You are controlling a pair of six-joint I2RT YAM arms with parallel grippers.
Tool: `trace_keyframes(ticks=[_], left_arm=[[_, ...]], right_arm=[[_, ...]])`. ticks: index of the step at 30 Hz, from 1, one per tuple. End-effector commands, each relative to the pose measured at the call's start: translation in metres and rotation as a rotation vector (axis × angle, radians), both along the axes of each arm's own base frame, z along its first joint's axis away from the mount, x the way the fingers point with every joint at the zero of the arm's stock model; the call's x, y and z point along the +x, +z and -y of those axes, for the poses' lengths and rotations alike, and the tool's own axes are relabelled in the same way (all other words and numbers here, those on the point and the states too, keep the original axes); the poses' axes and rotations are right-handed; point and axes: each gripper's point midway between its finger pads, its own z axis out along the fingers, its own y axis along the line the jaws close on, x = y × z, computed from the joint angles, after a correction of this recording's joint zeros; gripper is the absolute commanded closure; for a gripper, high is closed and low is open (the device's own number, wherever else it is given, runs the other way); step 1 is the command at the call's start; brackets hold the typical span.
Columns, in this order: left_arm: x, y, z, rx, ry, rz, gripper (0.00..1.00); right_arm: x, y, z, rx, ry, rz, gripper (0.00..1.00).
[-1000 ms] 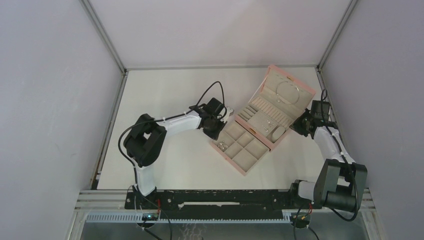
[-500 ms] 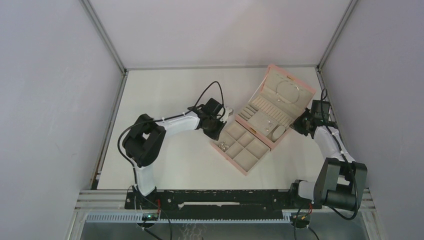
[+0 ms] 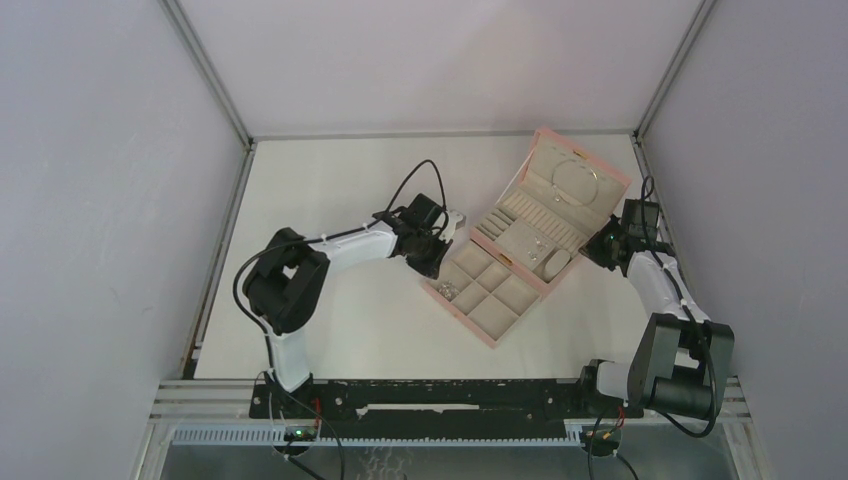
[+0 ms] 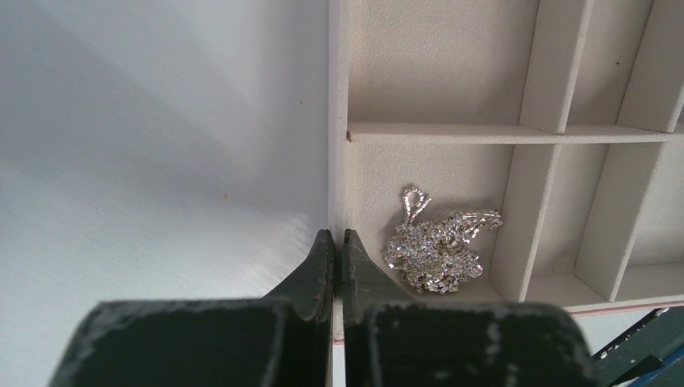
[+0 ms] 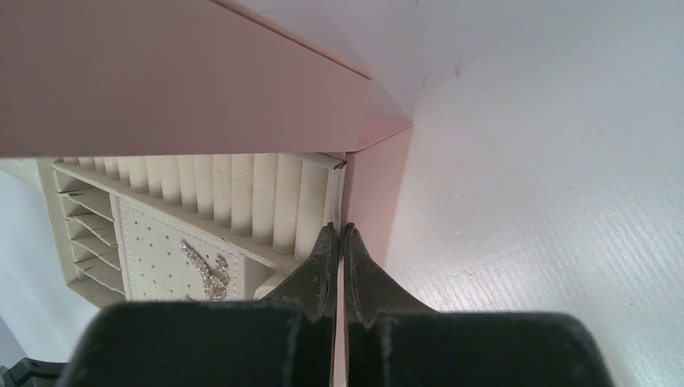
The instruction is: Organize the mixed jewelry
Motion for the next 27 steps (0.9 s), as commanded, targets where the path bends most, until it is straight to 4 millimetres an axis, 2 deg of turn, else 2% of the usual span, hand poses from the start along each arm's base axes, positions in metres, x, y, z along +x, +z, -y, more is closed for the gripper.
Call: trace_keyframes(ticks=[1, 19, 23, 27], left_arm=[[0.029, 0.079, 0.041, -0.238, -0.006, 0.165, 1.00], [0.023, 0.094, 0.041, -0.256, -0.047, 0.187, 1.00], [0.026, 0.092, 0.042, -0.251, -0.038, 0.188, 1.00], [0.031, 0.082, 0.046, -0.242, -0.020, 0.173, 1.00]], right_arm=[[-0.004, -0.005, -0.022, 0.059, 0.078, -0.025, 1.00], [-0.004, -0.006, -0.024, 0.060, 0.085, -0.027, 1.00], [-0.004, -0.007, -0.024, 0.061, 0.087, -0.028, 1.00], [-0.004, -0.007, -0.025, 0.063, 0.090, -0.027, 1.00]])
